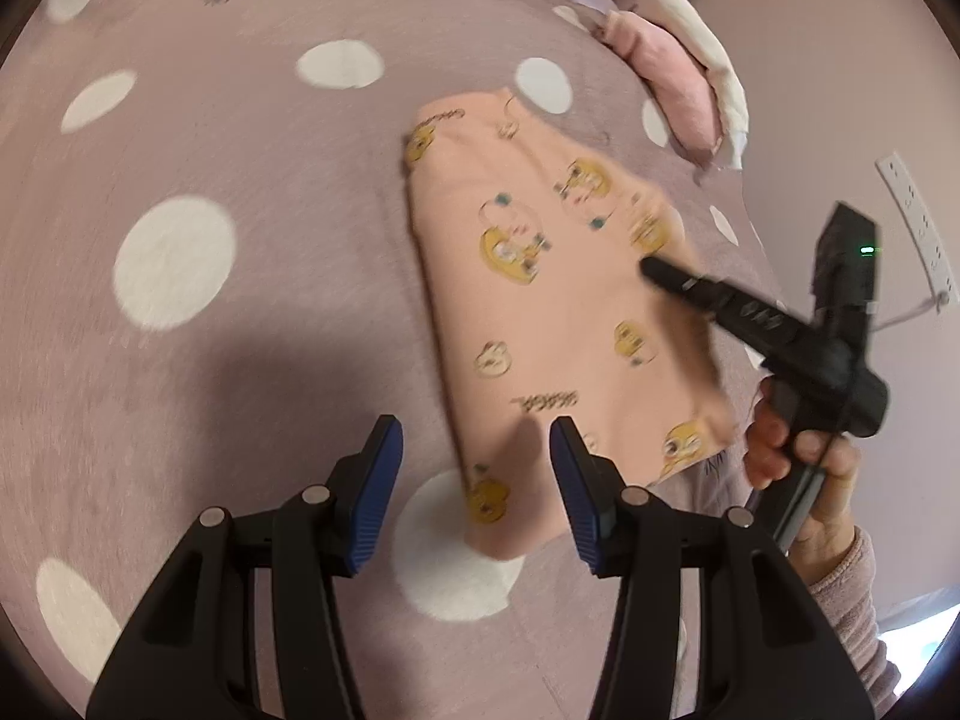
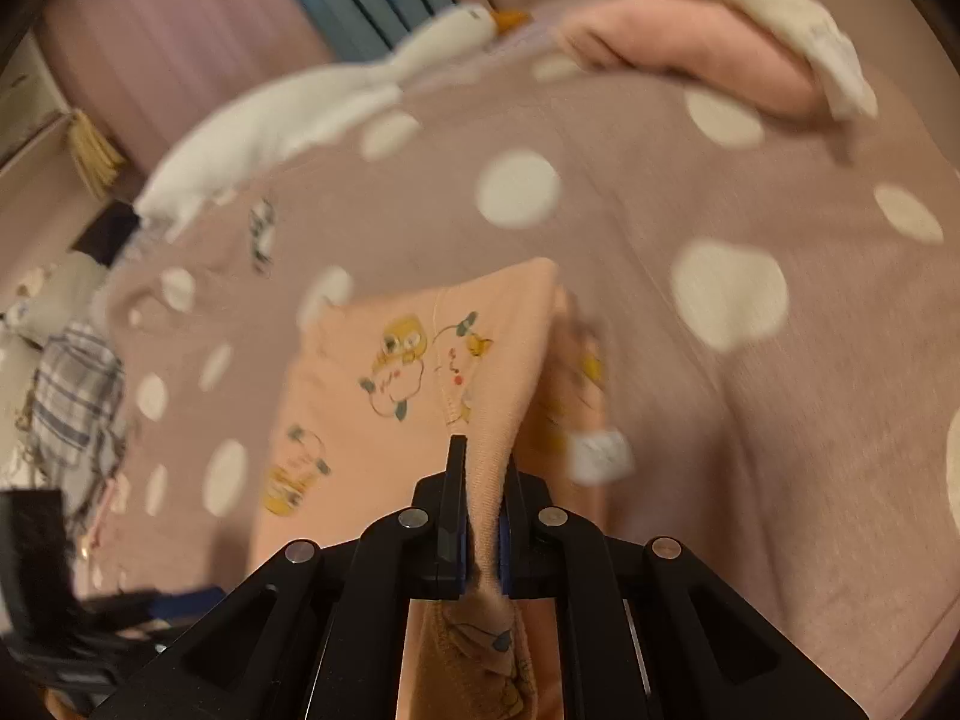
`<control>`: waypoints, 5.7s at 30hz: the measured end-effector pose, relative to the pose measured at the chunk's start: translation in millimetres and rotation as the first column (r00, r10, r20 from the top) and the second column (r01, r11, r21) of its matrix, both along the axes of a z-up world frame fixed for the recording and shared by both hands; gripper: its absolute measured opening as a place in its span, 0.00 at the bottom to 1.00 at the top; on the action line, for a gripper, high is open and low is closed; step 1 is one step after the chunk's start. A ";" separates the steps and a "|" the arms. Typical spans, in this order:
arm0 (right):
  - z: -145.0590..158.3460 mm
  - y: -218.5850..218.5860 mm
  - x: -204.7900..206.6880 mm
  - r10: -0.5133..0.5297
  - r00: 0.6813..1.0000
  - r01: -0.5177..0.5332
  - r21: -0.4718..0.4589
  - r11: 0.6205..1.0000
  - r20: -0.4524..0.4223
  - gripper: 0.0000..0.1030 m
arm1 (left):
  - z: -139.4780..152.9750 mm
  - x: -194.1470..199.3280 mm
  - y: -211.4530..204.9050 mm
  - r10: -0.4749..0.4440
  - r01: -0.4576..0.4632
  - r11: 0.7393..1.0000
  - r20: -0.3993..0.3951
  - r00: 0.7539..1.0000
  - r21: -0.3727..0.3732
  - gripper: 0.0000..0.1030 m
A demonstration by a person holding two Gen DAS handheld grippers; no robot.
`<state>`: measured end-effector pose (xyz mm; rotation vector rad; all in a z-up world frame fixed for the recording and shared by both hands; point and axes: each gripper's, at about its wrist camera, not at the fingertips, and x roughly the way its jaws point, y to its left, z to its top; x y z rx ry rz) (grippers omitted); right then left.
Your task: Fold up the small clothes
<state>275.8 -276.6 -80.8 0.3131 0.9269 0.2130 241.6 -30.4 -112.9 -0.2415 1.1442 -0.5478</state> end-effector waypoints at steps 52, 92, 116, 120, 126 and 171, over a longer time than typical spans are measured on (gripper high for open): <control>-4.0 23.6 23.4 0.089 0.996 -0.084 -0.160 0.984 0.025 0.08 | -12.4 -9.1 -67.2 -0.134 0.094 0.970 0.172 0.976 0.224 0.19; 15.6 18.2 -83.3 0.193 0.972 -0.163 -0.208 0.964 0.132 0.09 | -19.1 -24.1 -63.7 -0.107 0.071 0.974 0.160 0.981 0.215 0.19; 20.1 16.5 -74.0 0.126 0.975 -0.099 -0.153 0.983 0.182 0.08 | 0.8 13.5 -62.1 -0.024 -0.022 0.979 0.220 0.975 0.205 0.19; 8.9 19.6 -59.2 0.117 0.982 -0.097 -0.136 0.986 0.145 0.09 | -11.8 20.3 -65.4 -0.029 -0.016 0.974 0.195 0.980 0.226 0.19; -13.3 17.2 -51.8 0.105 0.992 -0.094 -0.138 0.986 0.069 0.09 | -12.1 19.0 -67.9 -0.050 -0.002 0.969 0.205 0.978 0.246 0.19; -15.6 8.6 -94.7 0.099 0.994 -0.090 -0.168 0.982 0.043 0.09 | -22.2 -58.4 -50.1 -0.087 0.033 0.962 0.189 0.978 0.270 0.21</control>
